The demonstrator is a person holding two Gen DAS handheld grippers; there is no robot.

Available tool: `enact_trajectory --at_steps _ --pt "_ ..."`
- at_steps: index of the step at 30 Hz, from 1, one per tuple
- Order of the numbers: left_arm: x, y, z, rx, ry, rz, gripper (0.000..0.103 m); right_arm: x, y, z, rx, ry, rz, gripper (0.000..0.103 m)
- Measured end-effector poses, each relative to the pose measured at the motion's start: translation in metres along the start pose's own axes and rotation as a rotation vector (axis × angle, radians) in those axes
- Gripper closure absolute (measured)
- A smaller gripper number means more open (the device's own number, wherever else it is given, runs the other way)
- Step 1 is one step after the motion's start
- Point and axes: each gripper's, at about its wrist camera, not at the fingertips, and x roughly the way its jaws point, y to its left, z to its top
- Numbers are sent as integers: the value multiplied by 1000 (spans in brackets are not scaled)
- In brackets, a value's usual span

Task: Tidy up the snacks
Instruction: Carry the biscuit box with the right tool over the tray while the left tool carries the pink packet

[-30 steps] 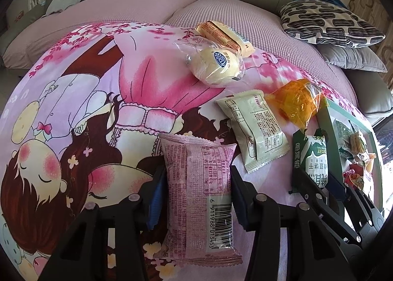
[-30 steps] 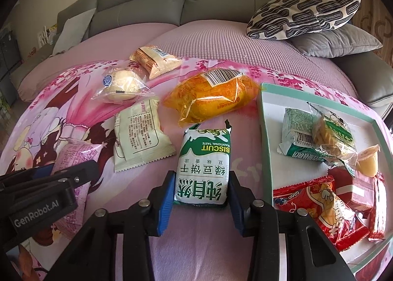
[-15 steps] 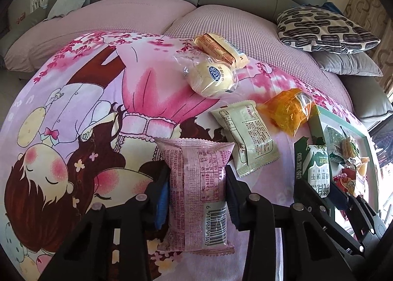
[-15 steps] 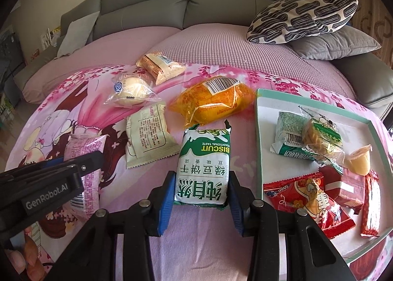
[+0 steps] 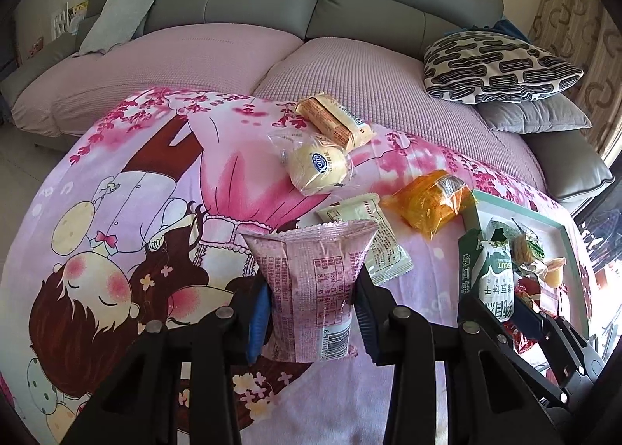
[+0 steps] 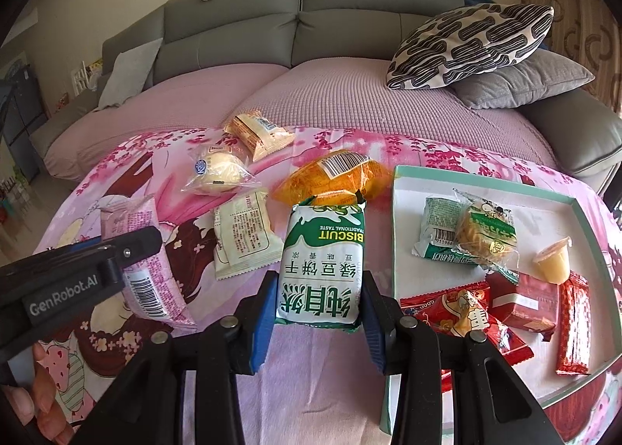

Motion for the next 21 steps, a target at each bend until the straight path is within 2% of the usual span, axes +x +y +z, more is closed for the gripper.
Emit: enact_trajectory --at_steps 12,21 --pt "-21 -25 6 40 -42 0 62 -19 -13 4 21 -49 14 60" --pt "-29 -61 9 83 -55 -39 62 -39 -38 9 49 -96 -22 60"
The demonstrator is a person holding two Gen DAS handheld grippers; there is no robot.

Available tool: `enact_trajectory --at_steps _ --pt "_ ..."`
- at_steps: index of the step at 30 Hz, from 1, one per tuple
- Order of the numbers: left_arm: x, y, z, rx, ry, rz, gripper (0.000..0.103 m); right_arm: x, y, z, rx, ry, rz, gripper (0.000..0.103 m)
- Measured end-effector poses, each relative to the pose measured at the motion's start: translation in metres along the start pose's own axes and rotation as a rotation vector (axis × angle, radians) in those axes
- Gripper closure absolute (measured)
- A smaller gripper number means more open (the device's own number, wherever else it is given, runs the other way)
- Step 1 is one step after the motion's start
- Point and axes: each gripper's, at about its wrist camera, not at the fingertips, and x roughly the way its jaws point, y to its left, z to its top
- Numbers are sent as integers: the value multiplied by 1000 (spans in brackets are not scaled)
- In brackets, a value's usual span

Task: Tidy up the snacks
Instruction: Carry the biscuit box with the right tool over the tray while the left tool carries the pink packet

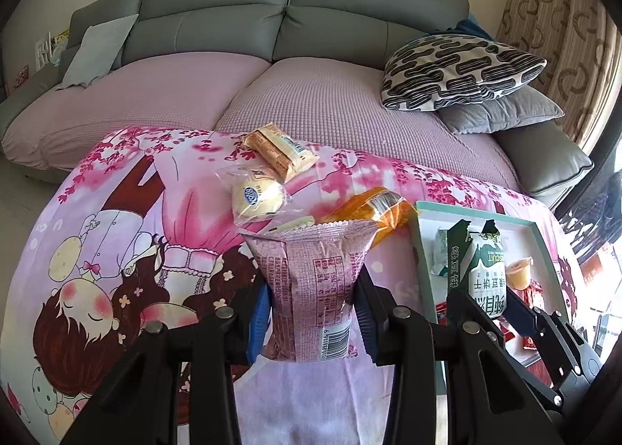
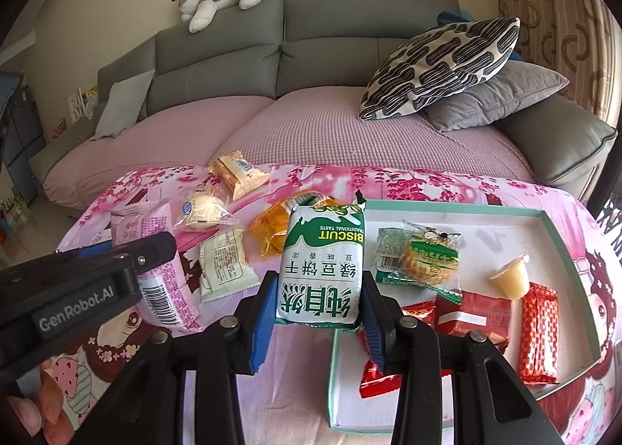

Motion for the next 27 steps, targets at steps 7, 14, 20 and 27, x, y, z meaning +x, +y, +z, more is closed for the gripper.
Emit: enact_trajectory --at_steps 7,14,20,27 --pt "-8 -36 5 46 -12 -56 62 -14 -40 5 69 -29 -66 60" --pt "-15 -81 7 111 -23 -119 62 -27 -100 3 170 -35 -172 60" --pt "-23 -117 13 161 -46 -176 62 -42 -151 -4 262 -49 -257 60" --pt "-22 -154 20 210 -83 -239 62 -52 -190 -11 320 -68 -314 60"
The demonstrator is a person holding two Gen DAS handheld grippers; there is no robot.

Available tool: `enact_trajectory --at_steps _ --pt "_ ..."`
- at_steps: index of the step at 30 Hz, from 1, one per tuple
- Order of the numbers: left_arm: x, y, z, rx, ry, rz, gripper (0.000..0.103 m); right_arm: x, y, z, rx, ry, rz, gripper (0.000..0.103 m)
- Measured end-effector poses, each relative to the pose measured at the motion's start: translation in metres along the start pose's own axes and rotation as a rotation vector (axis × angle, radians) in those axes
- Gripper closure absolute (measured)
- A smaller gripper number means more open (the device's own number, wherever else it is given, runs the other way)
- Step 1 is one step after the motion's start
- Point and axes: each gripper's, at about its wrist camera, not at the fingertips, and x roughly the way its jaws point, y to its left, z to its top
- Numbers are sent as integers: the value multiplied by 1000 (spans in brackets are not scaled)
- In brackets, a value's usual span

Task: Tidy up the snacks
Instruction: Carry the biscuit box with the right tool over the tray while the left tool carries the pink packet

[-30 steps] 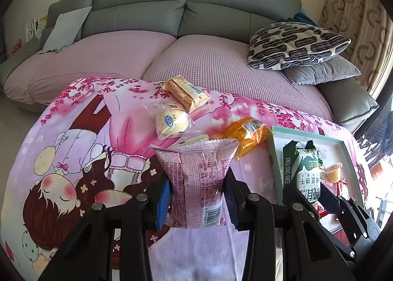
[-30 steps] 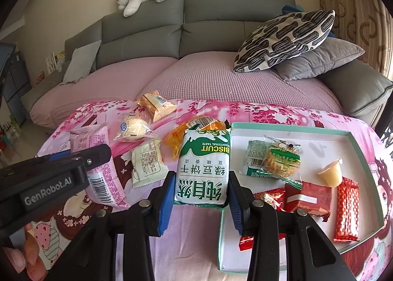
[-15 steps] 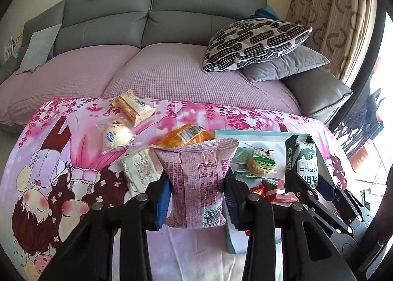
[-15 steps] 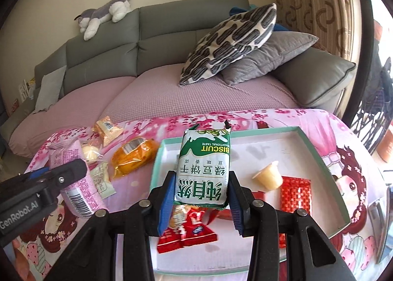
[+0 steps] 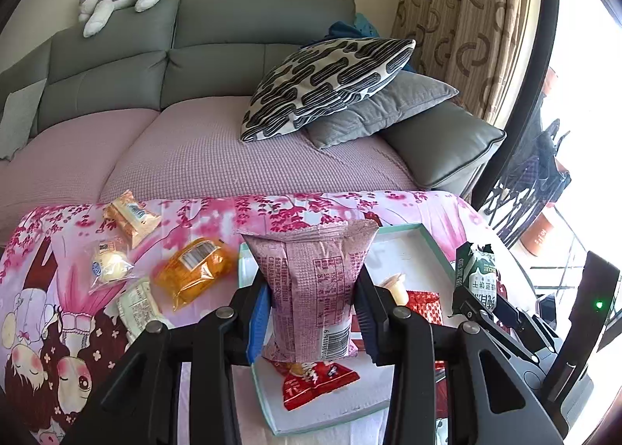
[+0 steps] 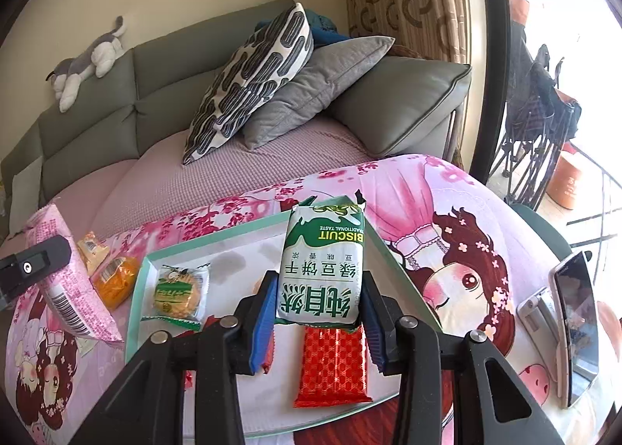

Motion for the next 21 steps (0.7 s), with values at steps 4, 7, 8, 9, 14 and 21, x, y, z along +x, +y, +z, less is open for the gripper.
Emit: enact_trajectory --at_steps 4,7,8,9,14,21 --pt "17 -17 -1 40 12 -25 62 11 -5 -1 0 4 -8 60" --pt "34 -29 -2 72 31 -32 62 22 -4 -3 -14 17 -10 60" --pt "39 -33 -2 84 41 -34 62 26 -4 -4 -20 21 -14 60" --pt "43 -36 -2 93 47 -36 62 29 -3 -5 -27 24 -17 60" --pt "68 -42 6 110 79 -29 62 42 -2 -8 -34 43 -25 60" --pt "100 -42 21 123 130 -16 62 58 -4 -11 -53 87 -72 60"
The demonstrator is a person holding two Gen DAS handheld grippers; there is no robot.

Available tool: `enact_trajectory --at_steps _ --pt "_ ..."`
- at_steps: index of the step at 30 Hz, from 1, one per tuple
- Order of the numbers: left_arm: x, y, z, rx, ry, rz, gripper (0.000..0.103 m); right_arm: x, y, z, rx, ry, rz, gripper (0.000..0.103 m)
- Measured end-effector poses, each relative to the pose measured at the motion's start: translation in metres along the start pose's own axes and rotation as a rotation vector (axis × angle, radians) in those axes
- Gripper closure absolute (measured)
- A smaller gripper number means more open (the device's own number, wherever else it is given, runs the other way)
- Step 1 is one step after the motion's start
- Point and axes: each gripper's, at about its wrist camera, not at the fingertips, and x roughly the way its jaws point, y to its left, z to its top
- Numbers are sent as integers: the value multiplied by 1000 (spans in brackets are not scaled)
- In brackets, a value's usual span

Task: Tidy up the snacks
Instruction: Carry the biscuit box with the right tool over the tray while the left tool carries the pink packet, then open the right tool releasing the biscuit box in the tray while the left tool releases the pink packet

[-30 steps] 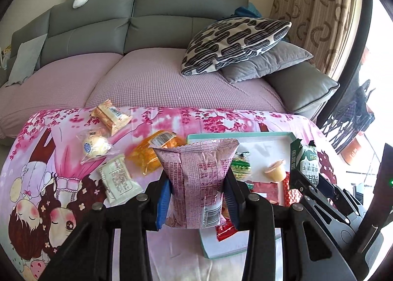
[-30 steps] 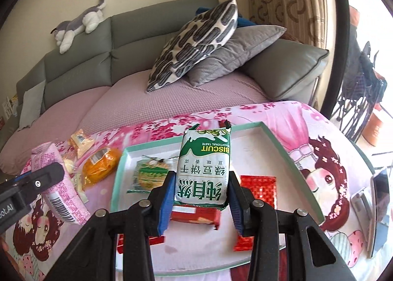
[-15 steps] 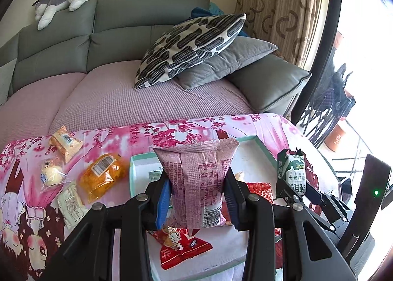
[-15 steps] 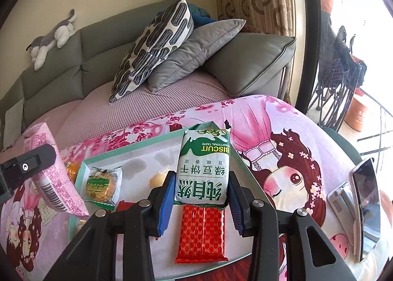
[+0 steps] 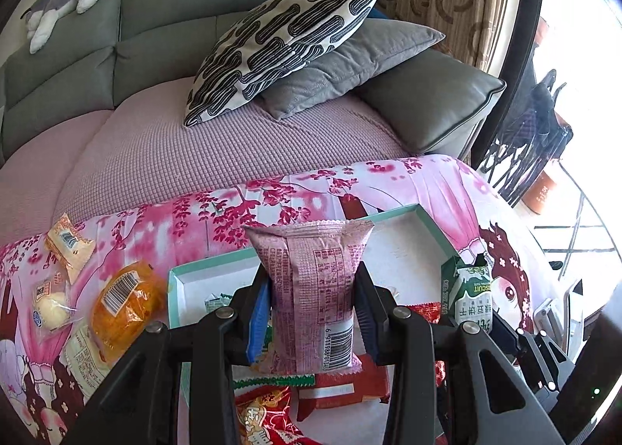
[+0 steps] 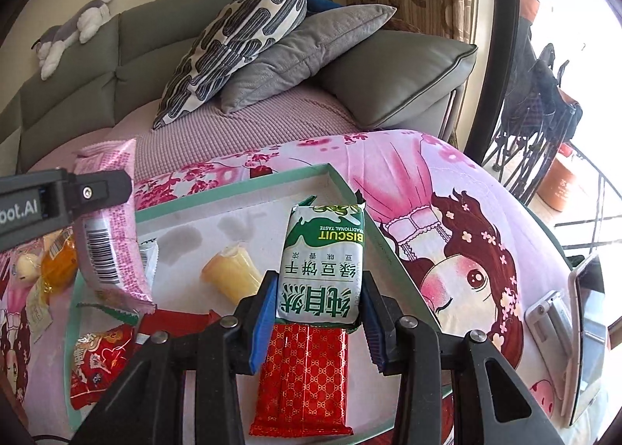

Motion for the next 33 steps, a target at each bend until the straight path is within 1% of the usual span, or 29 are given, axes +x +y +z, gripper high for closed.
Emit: enact_trajectory --at_steps 11,18,22,28,33 --pt "41 -17 5 49 100 3 62 7 1 1 3 13 30 62" --pt "51 -18 1 34 138 15 61 7 3 1 -9 26 43 62" --pt "43 -15 -2 19 143 17 51 3 5 2 -21 29 39 62" --pt "14 -9 -7 -5 108 2 49 -10 1 3 -11 27 38 62" --pt "-15 5 -24 -37 73 8 48 -19 0 0 -17 37 31 62"
